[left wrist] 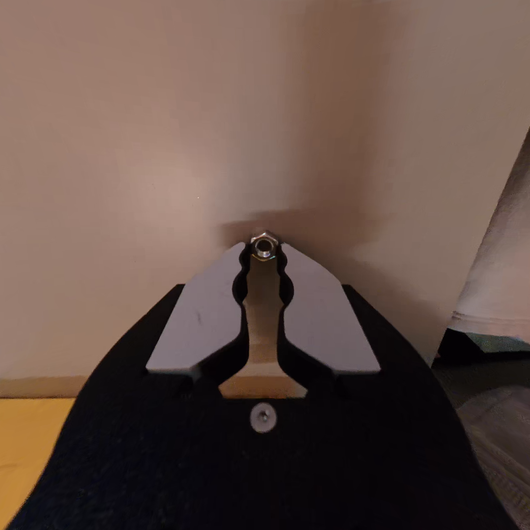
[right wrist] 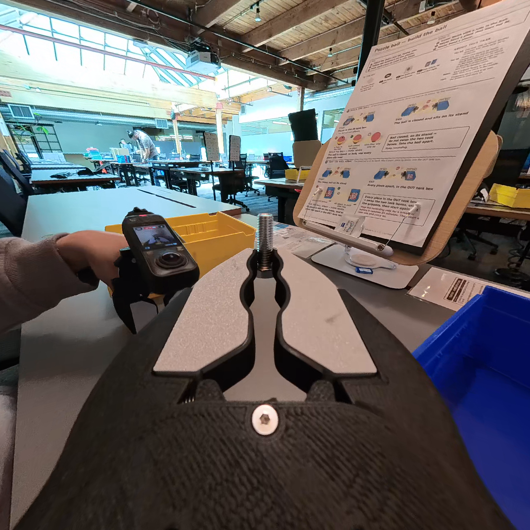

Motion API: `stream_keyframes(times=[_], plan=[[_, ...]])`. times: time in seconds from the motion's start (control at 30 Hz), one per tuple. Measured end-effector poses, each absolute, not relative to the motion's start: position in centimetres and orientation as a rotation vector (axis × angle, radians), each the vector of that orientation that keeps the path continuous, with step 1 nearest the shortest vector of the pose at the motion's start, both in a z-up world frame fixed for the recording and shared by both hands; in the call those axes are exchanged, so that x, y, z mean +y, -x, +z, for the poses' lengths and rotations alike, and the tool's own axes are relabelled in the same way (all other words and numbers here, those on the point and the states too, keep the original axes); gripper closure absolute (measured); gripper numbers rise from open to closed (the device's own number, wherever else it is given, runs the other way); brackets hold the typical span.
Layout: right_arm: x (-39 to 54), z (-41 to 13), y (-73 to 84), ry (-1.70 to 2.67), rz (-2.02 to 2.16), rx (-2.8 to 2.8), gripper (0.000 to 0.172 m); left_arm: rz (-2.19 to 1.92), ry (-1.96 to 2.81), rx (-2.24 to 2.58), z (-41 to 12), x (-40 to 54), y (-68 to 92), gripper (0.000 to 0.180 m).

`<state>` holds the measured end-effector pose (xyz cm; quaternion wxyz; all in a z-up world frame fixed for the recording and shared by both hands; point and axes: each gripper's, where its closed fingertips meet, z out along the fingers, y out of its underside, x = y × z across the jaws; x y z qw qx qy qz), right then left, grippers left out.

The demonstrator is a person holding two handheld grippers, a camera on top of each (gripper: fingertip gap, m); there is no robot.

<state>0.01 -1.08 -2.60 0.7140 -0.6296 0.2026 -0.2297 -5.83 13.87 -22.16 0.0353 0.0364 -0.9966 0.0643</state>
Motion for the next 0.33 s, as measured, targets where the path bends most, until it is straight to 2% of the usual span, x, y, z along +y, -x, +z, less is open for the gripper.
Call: stream_keyframes(times=[0.03, 0.23, 0.33], plan=[[-1.0, -2.6, 0.0, 1.394, -0.508, 0.447, 0.163, 0.25, -0.13, -3.061, -22.2, 13.8, 5.8, 0.164], [0.0, -3.0, 0.3, 1.405, -0.483, 0.424, 0.163, 0.442, -0.233, -3.068, -21.9, 13.7, 5.8, 0.164], [1.6, -4.0, 0.6, 1.446, -0.478, 0.399, 0.163, 0.588, -0.205, -3.068, -18.5, 12.8, 6.0, 0.164]])
